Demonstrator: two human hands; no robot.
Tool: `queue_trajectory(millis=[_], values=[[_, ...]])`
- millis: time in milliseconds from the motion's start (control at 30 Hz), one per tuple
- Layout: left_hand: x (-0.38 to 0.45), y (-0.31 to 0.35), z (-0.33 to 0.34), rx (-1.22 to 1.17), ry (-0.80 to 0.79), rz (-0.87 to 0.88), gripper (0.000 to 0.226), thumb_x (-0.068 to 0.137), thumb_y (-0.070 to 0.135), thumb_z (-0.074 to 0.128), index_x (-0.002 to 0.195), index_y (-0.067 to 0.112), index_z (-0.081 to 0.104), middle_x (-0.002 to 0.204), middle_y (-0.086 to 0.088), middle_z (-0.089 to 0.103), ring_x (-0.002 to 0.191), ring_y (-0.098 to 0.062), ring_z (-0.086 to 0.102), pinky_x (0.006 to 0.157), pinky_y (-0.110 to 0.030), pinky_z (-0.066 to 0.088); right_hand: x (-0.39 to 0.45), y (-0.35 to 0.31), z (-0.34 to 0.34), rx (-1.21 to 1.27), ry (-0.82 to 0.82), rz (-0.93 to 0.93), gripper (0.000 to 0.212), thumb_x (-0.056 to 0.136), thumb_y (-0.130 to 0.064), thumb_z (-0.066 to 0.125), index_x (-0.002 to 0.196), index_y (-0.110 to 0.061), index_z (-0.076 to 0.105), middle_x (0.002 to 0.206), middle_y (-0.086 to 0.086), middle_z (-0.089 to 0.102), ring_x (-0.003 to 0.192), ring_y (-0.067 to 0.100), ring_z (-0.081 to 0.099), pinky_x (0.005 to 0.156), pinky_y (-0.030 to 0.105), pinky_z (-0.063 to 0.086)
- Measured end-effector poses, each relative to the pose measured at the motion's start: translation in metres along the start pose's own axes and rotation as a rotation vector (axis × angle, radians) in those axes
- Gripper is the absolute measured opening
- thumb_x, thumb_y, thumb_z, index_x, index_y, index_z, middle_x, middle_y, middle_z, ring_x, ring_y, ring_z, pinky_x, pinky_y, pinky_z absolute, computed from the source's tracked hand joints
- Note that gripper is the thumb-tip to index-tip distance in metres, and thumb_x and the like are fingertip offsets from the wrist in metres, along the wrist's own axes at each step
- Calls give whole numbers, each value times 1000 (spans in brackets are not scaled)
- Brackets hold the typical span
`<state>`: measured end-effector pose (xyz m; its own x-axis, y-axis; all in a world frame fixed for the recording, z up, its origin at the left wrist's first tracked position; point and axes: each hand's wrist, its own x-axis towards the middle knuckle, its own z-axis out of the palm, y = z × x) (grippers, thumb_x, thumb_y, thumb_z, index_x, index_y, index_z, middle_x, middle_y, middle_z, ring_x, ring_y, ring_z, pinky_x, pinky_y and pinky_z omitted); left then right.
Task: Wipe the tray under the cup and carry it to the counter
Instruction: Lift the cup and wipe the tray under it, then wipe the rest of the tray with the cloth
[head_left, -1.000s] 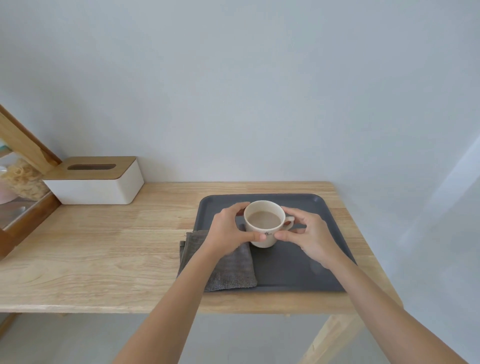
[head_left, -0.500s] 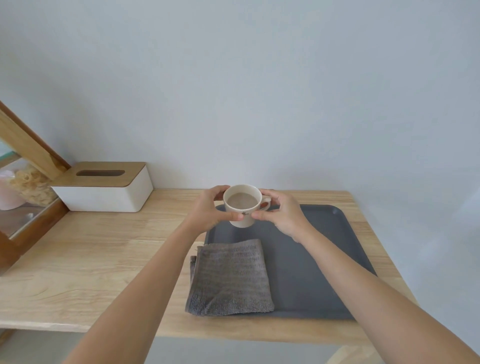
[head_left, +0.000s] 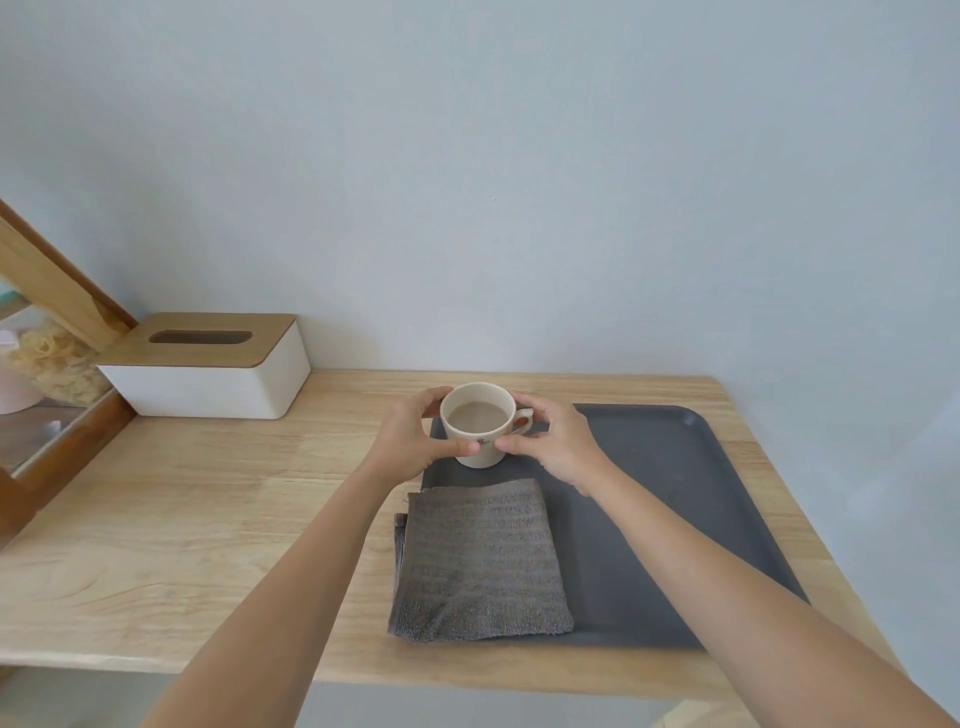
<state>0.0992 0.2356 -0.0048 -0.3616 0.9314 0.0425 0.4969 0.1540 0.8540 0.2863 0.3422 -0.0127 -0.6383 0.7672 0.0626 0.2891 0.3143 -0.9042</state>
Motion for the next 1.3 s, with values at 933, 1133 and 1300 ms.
queue_trajectory(millis=[933, 1133, 1300], values=[[-144, -7, 80, 413, 341, -246, 51, 95, 6, 44, 146, 11, 38, 145, -7, 47, 128, -34, 37, 105, -41, 32, -119, 25, -23, -894, -290, 175, 61, 91, -71, 12, 148, -55, -1, 162, -10, -18, 148, 27, -24, 118, 52, -14], [-144, -13, 78, 381, 355, -200, 50, 93, 0, 45, 143, 10, 44, 143, -6, 52, 123, -34, 42, 102, -37, 35, -45, 38, -41, -888, -112, 333, 69, 86, -77, 8, 150, -51, -1, 164, -5, -13, 148, 34, -20, 117, 59, -10], [-144, -12, 78, 380, 378, -215, 51, 93, 1, 44, 143, 13, 45, 145, -4, 50, 122, -33, 46, 103, -38, 35, -36, 34, -28, -916, -216, 200, 72, 83, -81, 16, 149, -53, 3, 164, -7, -11, 149, 31, -19, 118, 58, -10]])
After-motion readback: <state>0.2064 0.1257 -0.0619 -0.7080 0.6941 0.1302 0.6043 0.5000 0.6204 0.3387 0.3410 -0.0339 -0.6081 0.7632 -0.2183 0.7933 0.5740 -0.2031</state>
